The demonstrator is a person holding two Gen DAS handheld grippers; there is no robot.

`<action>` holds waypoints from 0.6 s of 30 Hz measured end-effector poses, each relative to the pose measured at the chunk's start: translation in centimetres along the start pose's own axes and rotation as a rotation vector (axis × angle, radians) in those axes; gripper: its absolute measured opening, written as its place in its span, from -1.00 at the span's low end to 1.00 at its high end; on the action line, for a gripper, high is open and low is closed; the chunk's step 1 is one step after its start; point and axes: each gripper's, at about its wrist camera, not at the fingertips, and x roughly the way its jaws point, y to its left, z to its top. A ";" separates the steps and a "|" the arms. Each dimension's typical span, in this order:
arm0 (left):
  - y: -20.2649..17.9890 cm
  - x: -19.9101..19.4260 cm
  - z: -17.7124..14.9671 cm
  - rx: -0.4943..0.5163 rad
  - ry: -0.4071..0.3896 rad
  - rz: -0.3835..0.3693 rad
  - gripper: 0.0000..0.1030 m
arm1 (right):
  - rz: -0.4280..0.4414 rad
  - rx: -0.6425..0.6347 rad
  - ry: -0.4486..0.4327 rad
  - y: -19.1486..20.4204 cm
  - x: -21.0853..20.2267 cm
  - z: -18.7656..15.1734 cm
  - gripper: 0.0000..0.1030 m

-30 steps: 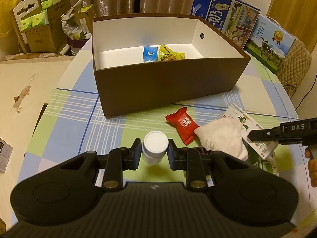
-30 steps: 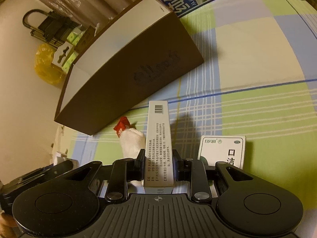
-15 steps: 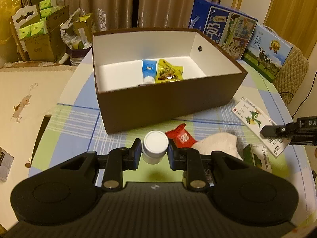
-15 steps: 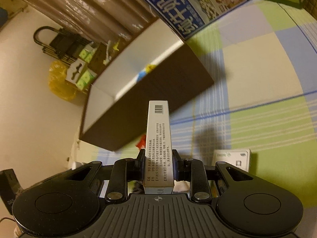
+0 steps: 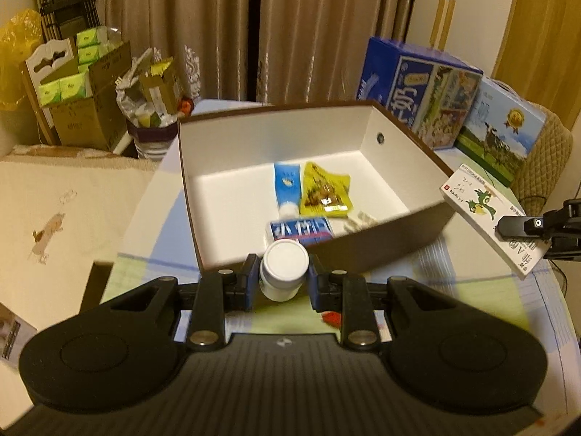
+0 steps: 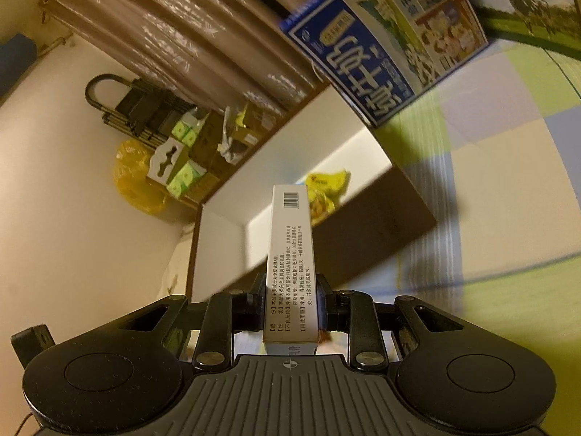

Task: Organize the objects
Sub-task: 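Carry the pill bottle and white medicine box with both tools into the box, then open both tools to drop the pill bottle and medicine box in the box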

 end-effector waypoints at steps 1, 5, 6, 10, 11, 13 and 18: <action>0.1 0.3 0.5 0.000 -0.003 0.004 -0.56 | 0.004 0.001 -0.003 0.0 0.3 0.5 -0.56; 0.6 1.7 2.3 -0.005 -0.011 0.015 -0.56 | 0.007 -0.004 -0.016 0.5 1.5 2.5 -0.56; 0.7 2.2 2.7 -0.008 -0.005 0.020 -0.56 | 0.007 -0.006 -0.019 0.6 1.9 3.1 -0.56; 1.2 3.8 4.0 -0.009 0.002 0.030 -0.56 | -0.009 -0.012 -0.026 0.7 3.5 5.0 -0.56; 1.3 4.2 4.3 -0.009 0.004 0.033 -0.56 | -0.016 -0.014 -0.027 0.8 4.0 5.4 -0.56; 1.5 4.9 4.8 -0.007 0.011 0.036 -0.56 | -0.035 -0.020 -0.029 0.8 4.9 6.3 -0.56; 2.0 6.7 5.8 0.001 0.030 0.043 -0.56 | -0.099 -0.035 -0.017 0.5 7.6 7.9 -0.56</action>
